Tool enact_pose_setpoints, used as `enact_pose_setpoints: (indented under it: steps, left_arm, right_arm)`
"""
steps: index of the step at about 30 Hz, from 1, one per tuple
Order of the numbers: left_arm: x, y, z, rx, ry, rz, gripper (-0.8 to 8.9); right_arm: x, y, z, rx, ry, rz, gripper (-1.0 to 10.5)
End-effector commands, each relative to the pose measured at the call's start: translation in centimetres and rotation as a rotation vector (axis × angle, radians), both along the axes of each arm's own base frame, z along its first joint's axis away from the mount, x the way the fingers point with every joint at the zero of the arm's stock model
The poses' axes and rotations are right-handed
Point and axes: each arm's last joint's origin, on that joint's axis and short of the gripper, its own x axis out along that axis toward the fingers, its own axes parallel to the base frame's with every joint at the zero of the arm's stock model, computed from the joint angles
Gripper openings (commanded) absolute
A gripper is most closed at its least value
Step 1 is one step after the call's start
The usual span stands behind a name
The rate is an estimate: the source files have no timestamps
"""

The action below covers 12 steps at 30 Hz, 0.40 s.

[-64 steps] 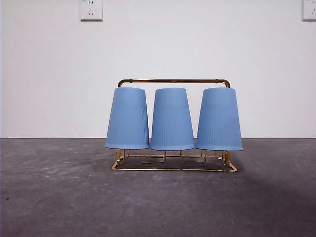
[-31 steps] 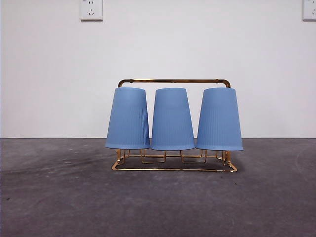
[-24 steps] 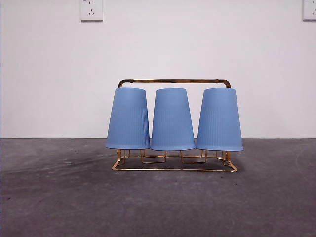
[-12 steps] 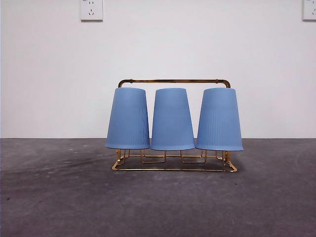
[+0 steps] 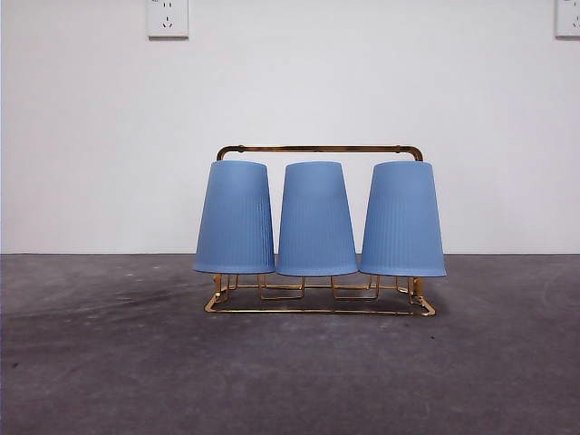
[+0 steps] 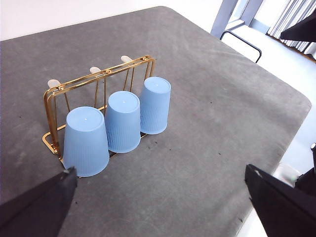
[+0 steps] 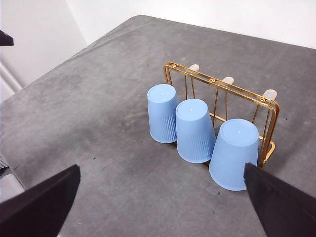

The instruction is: The left arm pick up the left cup on cup holder and place it on desk, then the right arm insert the right cup into the first cup, and then the left arm insert the mid cup into the first cup

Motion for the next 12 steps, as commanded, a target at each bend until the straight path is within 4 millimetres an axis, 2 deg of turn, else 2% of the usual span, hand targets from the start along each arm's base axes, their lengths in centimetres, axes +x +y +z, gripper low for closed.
enact_pose_setpoints:
  steps: [1, 5, 12]
  left_arm:
    - [0.0, -0.1, 0.6, -0.007, -0.03, -0.016, 5.64]
    - [0.0, -0.1, 0.6, -0.007, -0.03, -0.016, 5.63]
    - [-0.1, -0.2, 0.6, -0.009, -0.026, -0.028, 5.63]
  right_arm:
    - [0.9, 0.4, 0.2, 0.003, 0.023, 0.002, 5.7]
    - [3.2, 1.4, -0.8, -0.019, 0.108, 0.007, 5.7]
    - [8.9, 3.7, -2.9, -0.057, 0.183, -0.031, 5.7]
